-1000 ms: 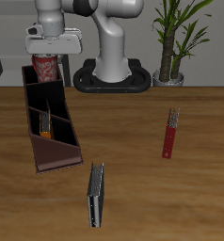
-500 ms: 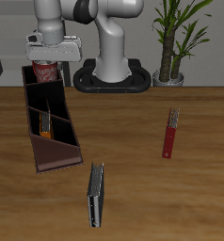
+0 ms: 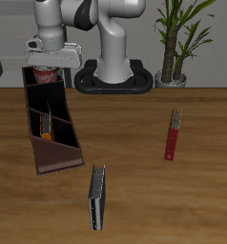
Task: Place the orange book into the right desk caddy's left compartment and place the red mug into the right desk caddy's right compartment
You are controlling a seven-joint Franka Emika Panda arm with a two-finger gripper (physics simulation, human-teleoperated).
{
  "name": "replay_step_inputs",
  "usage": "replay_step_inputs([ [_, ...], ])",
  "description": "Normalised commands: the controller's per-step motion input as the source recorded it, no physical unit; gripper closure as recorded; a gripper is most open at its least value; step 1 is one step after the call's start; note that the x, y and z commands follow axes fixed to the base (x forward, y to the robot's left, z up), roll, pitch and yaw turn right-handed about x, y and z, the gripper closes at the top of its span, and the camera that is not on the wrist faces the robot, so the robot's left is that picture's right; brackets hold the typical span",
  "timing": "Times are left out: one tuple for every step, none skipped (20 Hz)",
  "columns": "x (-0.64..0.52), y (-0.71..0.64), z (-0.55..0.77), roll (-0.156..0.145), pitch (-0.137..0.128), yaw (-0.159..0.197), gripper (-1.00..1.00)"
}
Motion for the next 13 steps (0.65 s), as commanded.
replay_step_inputs([
  [0.02,-0.01,-0.13,0.01,0.044,-0.038,1.0],
  [0.08,-0.15,-0.13,-0.009,0.039,-0.05,1.0],
  [0.08,-0.19,-0.16,-0.091,0.027,-0.046,1.0],
  [0.04,-0.08,-0.09,-0.017,0.028,-0.026,1.0],
  [0.03,-0.02,-0.1,-0.027,-0.001,-0.001,1.0],
  [0.04,-0.06,-0.09,-0.028,0.04,-0.039,1.0],
  [0.01,-0.07,-0.09,-0.012,0.02,-0.032,1.0],
  [-0.03,0.03,-0.05,0.008,-0.014,0.036,1.0],
  [0.05,-0.14,-0.1,-0.032,0.015,-0.024,1.0],
  [0.01,-0.03,-0.07,0.0,0.015,-0.034,1.0],
  [0.0,0.0,0.0,0.0,0.0,0.0,1.0],
  [0.12,-0.2,-0.1,-0.149,-0.028,-0.022,1.0],
  [0.0,0.0,0.0,0.0,0.0,0.0,1.0],
])
